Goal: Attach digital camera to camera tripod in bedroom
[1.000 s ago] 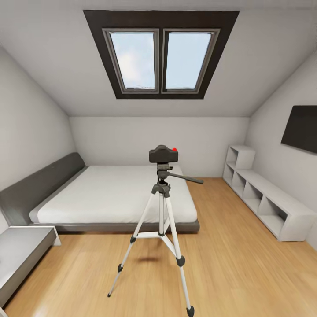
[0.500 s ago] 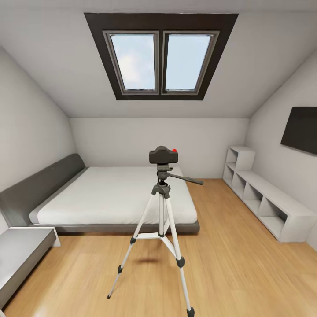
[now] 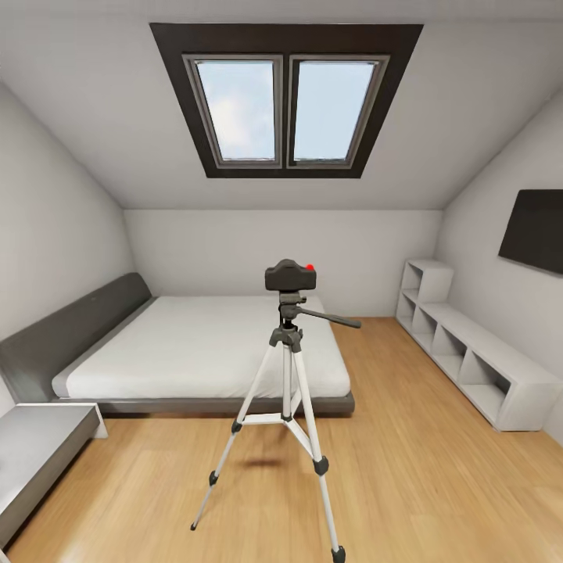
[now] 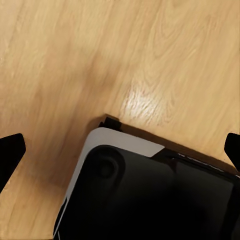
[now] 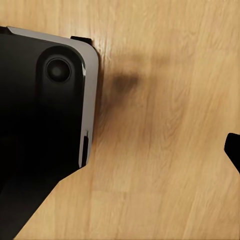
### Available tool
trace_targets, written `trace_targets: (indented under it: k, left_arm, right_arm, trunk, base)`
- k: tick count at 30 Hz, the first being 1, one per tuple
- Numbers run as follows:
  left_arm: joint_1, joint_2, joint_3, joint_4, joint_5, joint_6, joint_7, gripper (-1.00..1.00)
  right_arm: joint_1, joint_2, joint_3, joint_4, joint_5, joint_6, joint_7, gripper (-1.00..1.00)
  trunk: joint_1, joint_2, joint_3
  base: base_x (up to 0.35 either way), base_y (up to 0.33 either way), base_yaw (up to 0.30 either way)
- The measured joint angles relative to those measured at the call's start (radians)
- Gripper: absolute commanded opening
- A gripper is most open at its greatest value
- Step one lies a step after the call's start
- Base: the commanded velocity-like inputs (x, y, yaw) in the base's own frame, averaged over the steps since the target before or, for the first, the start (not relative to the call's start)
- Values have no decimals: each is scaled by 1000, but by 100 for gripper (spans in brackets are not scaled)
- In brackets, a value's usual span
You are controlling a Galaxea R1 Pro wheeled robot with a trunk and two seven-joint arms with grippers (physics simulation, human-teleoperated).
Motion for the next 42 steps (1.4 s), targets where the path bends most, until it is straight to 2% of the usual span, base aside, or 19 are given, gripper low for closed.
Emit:
trace_targets:
  k: [4,8,12,17,20,42]
  left_arm:
    - [0,1,-31,6,-42,4,-6,100]
    - [2,4,-45,9,-83,8,-16,100]
    - [15,7,-50,10,-101,9,-23,100]
    - [26,9,-53,11,-107,3,-26,100]
    - [28,9,-53,11,-107,1,-26,100]
    - [29,9,-55,-7,-117,-4,-26,100]
  right_arm:
    - [0,2,-2,0,0,1,4,100]
    - [0,7,-3,0,0,1,6,100]
    - [0,33,-4,0,0,1,2,100]
    - [0,67,-10,0,0,1,-2,100]
    - [0,74,-12,0,1,1,-3,100]
    - [0,76,-11,0,4,18,-6,100]
  trunk:
    - [0,0,0]
    - [0,0,0]
    - [0,0,0]
    - [0,0,0]
    - [0,0,0]
    - [0,0,0]
  base:
    - [0,0,0]
    - [0,0,0]
    - [0,0,0]
    - [0,0,0]
    - [0,0,0]
    - [0,0,0]
